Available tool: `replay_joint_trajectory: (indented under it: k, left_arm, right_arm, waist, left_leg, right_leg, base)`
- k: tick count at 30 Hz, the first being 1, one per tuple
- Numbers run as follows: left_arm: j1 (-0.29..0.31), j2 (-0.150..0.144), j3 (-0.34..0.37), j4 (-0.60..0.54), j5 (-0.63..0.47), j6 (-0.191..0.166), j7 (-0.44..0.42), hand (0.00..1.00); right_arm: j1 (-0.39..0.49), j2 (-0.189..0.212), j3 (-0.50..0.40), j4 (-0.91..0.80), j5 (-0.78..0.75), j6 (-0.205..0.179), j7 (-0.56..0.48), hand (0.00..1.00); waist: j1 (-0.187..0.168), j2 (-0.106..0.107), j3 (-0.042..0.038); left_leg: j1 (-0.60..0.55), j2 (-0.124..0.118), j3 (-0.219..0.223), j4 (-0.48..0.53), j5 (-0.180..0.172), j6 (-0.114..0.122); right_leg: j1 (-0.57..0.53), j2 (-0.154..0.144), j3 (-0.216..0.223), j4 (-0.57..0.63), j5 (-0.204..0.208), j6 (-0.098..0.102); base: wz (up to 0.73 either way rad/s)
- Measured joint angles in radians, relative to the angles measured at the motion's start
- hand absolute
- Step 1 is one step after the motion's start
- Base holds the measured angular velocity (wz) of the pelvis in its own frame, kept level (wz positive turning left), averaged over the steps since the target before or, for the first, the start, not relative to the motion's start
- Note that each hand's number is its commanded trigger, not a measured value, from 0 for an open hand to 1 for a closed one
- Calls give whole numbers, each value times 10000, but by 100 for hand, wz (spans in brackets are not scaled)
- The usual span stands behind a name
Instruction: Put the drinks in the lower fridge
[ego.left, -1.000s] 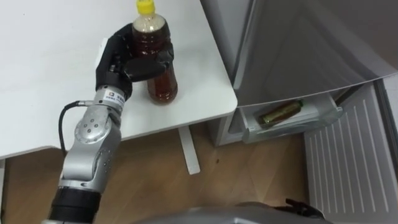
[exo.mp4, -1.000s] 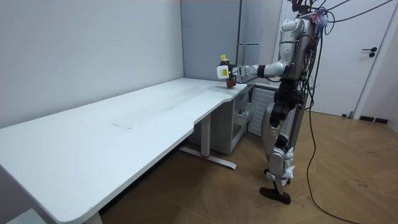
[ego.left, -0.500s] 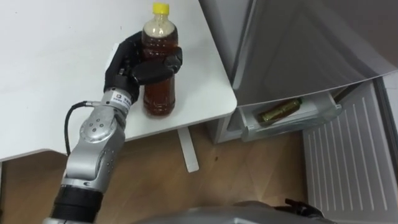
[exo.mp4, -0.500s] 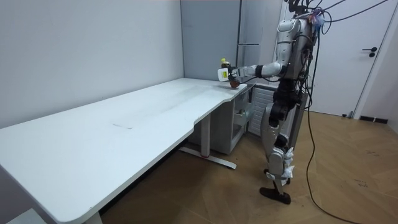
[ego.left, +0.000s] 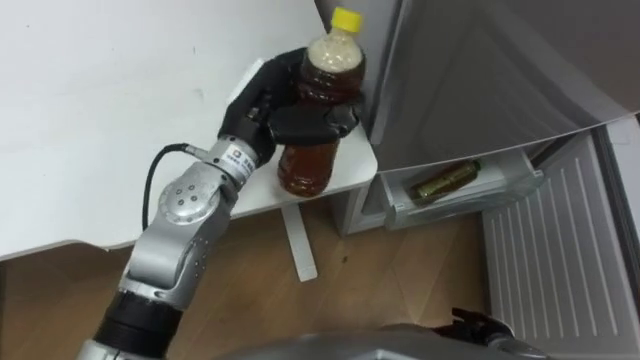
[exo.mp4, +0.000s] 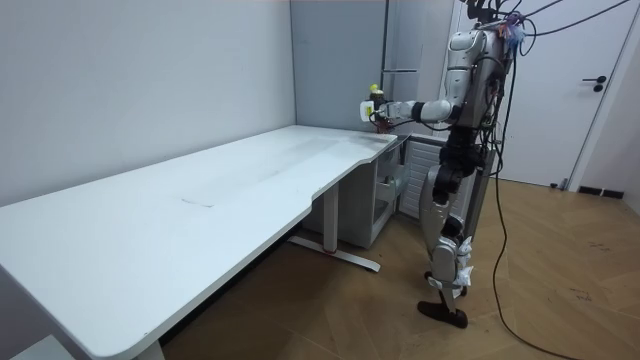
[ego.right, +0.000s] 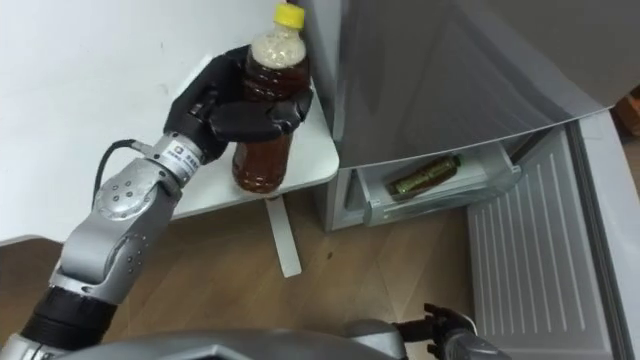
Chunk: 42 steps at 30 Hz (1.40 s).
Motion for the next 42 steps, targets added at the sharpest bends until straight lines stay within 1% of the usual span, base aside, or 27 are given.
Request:
replay_joint_trajectory:
  k: [4, 6, 7, 9, 11, 13, 15, 16, 18, 21, 24, 31, 33, 34, 36, 38, 40, 42]
  left_arm:
    - [-13, 25, -334, 1, -8, -1, -168, 100]
    - [-17, 50, -501, 21, -8, -1, -205, 100]
    - [-27, 51, -573, 22, -8, -1, -228, 100]
    - [-75, 55, -859, 30, -173, -1, -431, 100]
    - [-146, 53, -1041, 32, -212, -1, -604, 100]
    - [-329, 51, -1258, 125, -220, -3, -713, 100]
    - [-685, 45, -1530, 413, -182, -8, -820, 100]
    - [-739, 42, -1567, 467, -182, -8, -840, 100]
    - [-909, 38, -1697, 724, -182, -38, -954, 100]
    - [-925, 39, -1746, 825, -186, -60, -1090, 100]
    - [-927, 39, -1842, 1037, -187, -236, -1079, 100]
    - [-929, 38, -2044, 1069, -186, -308, -1044, 100]
    - [-929, 37, -2187, 1069, -186, -470, -967, 100]
    - [-929, 38, -2223, 1069, -186, -491, -956, 100]
    - [-929, 37, -2356, 1078, -171, -605, -950, 100]
    - [-929, 38, -2387, 1089, -166, -649, -966, 100]
    - [-929, 38, -2389, 1127, -172, -699, -973, 100]
    - [-930, 39, -2393, 1304, -180, -881, -986, 100]
  right_arm:
    - [71, -49, 310, -502, -165, 42, -2, 0]
    - [148, -109, 527, -1259, -422, 51, 37, 0]
    - [182, -106, 556, -1477, -461, 41, 81, 0]
    - [237, -75, 637, -2137, -565, 30, 325, 0]
    - [326, 20, 702, -2748, -561, 18, 521, 0]
    - [521, 54, 931, -3447, -550, 0, 775, 0]
    - [744, 81, 1109, -4207, -518, -51, 1059, 0]
    - [797, 85, 1137, -4399, -517, -64, 1116, 0]
    - [928, 80, 1310, -4956, -477, -189, 1242, 0]
    - [946, 83, 1417, -5161, -222, -293, 1363, 0]
    - [948, 80, 1435, -5309, -195, -298, 1444, 0]
    - [946, 46, 1723, -5981, 147, -331, 1528, 0]
    - [1050, 14, 1851, -6278, 166, -373, 1560, 0]
    - [1070, 12, 1878, -6309, 175, -425, 1580, 0]
    - [1084, 16, 1986, -6372, 191, -540, 1717, 0]
    - [1081, 33, 1990, -6378, 293, -557, 1933, 0]
    - [1084, 32, 1993, -6378, 485, -559, 2114, 0]
    - [1078, 30, 1992, -6379, 630, -646, 2341, 0]
  waist:
    - [20, -46, 30]
    - [-16, -47, 38]
    - [-48, -48, 39]
    - [-237, -99, 78]
    - [-279, -129, 96]
    - [-296, -134, 99]
    - [-289, -122, 97]
    - [-291, -121, 97]
    - [-294, -122, 96]
    - [-320, -118, 95]
    - [-316, -117, 95]
    - [-376, -77, 89]
    - [-386, 7, 88]
    - [-394, 37, 76]
    - [-500, 132, 63]
    - [-566, 185, 80]
    - [-606, 196, 79]
    - [-695, 156, 104]
  left_leg:
    - [-65, 16, 123, 2, 0, 0]
    - [-133, 19, 205, 17, 1, 1]
    - [-167, 20, 211, 43, 0, 2]
    - [-196, 20, 269, 84, 0, 2]
    - [-194, 34, 324, 88, 0, 2]
    - [-189, 42, 355, 87, 0, 1]
    - [-178, 41, 390, 88, 0, 1]
    - [-176, 42, 409, 88, 0, 1]
    - [-168, 47, 471, 87, 0, 1]
    - [-138, 47, 515, 89, 0, 1]
    - [-102, 49, 563, 87, 0, 1]
    - [-98, 53, 573, 89, 0, 1]
    - [-113, 53, 573, 86, 0, 1]
    - [-123, 53, 573, 85, 0, 1]
    - [-180, 54, 551, 90, 0, 1]
    - [-184, 62, 543, 88, 0, 1]
    - [-179, 73, 544, 86, 0, 1]
    - [-173, 96, 551, 85, 0, 1]
  right_leg:
    - [-163, 21, 86, 72, 33, -2]
    - [-306, 16, 141, 170, 46, 6]
    - [-322, 14, 145, 166, 57, 8]
    - [-333, 9, 168, 154, 70, 19]
    - [-349, 39, 281, 152, 86, 13]
    - [-350, 44, 309, 153, 88, 10]
    - [-345, 61, 387, 160, 88, 10]
    - [-345, 62, 399, 160, 88, 10]
    - [-333, 62, 434, 164, 89, 11]
    - [-334, 65, 482, 161, 89, 11]
    - [-332, 78, 573, 167, 90, 13]
    - [-359, 97, 630, 179, 95, 11]
    - [-374, 96, 629, 180, 97, 13]
    - [-389, 97, 634, 186, 97, 13]
    - [-451, 97, 635, 197, 101, 11]
    - [-471, 106, 657, 205, 106, 6]
    - [-474, 115, 659, 219, 107, 5]
    - [-488, 134, 654, 256, 109, 1]
  base:
    - [-11]
    - [-16]
    - [-6]
    - [0]
    - [-9]
    - [-4]
    - [-4]
    - [-7]
    - [-6]
    - [-3]
    - [-8]
    - [-2]
    - [0]
    - [0]
    - [0]
    - [-2]
    - [-2]
    - [0]
